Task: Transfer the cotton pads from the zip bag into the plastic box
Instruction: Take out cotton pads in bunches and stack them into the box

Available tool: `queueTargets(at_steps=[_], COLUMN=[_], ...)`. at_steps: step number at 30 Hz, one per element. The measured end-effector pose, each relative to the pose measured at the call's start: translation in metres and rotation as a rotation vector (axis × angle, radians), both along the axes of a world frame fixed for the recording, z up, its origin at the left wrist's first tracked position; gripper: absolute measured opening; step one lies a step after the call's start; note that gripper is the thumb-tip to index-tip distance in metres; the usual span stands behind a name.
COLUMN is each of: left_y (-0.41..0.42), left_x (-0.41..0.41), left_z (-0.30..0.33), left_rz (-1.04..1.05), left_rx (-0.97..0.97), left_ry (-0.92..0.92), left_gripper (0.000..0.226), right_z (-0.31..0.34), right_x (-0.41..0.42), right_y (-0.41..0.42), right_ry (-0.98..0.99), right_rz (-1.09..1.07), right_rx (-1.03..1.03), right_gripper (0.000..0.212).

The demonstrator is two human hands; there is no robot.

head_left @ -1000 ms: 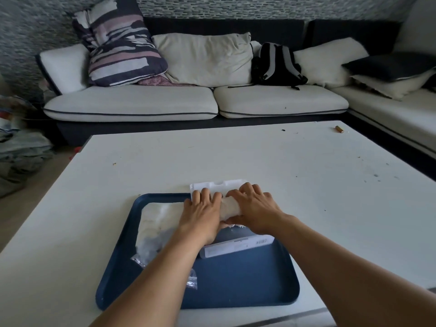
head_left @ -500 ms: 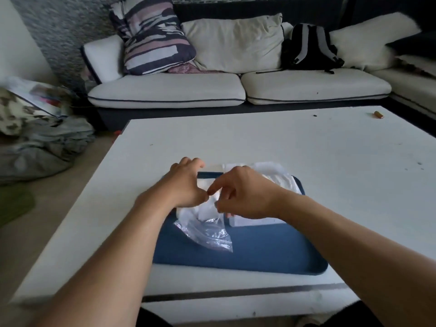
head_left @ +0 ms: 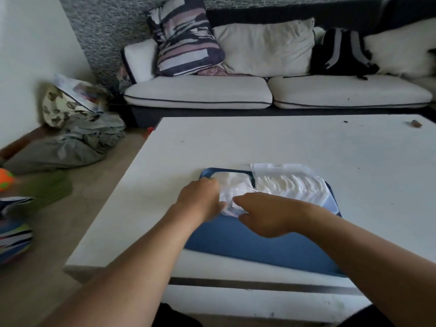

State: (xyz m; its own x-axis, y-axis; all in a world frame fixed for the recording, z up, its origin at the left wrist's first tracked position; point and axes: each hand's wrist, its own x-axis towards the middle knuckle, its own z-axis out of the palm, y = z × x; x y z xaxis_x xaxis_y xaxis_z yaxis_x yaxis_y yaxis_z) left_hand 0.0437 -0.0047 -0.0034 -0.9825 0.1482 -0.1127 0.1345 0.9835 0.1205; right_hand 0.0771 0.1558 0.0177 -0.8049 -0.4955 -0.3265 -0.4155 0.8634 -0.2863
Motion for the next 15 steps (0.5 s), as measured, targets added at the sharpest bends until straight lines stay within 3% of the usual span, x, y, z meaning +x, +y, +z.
queueTargets(at_steps=[2,4,9,15], left_y=[0.004,0.005,0.002,0.007], left_x=[-0.003,-0.003,0.004,0.000], left_z=[0.005,0.013,0.029,0.035], left_rz=[0.010,0.014,0.039,0.165], left_rx=[0.035,0.111,0.361,0.714], left_ry=[0.094,0.130,0.196,0.099], left_gripper=[0.006,0.011,0.018,0.017], right_z=[-0.004,-0.007,-0.011,-0.002], right_x=[-0.001,-0.007,-0.033,-0.038], right_y=[-0.001,0.000,-0.002,-0.018], right_ry=[-0.013,0.043,0.291,0.346], right_rz=[-0.038,-0.083,-0.201,-0.201], right_rx=[0.002,-0.044,-0.218,-0.270], right_gripper=[0.019,0.013,0.031,0.013])
